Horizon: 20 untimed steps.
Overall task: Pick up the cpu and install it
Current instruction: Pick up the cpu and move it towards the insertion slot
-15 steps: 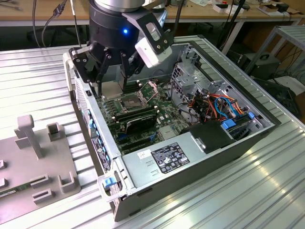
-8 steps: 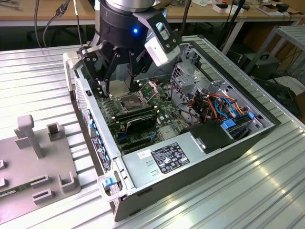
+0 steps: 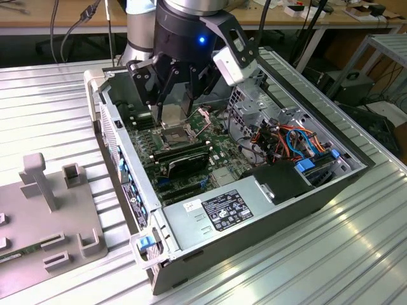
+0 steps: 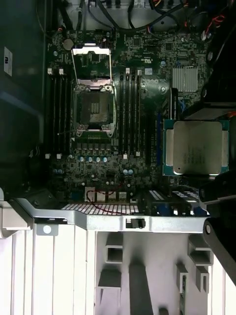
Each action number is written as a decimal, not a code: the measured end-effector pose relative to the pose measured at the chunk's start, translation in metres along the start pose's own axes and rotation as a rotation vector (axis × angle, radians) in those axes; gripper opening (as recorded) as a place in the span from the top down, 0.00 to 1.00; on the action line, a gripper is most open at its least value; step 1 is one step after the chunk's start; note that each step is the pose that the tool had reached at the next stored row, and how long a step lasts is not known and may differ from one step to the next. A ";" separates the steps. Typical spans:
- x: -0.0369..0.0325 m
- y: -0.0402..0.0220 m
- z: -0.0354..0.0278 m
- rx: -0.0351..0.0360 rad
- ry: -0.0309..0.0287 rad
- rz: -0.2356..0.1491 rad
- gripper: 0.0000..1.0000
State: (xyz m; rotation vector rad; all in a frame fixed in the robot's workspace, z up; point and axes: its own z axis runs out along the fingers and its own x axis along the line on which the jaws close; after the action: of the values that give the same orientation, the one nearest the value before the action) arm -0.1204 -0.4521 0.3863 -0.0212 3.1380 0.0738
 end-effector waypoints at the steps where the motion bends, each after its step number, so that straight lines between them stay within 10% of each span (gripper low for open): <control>1: -0.0018 0.0000 0.0000 0.0000 0.0000 0.000 0.45; 20: -0.0279 -0.0004 0.0000 0.0000 0.0001 -0.003 0.45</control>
State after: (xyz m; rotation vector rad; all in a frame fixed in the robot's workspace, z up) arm -0.0925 -0.4521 0.3863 -0.0257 3.1380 0.0737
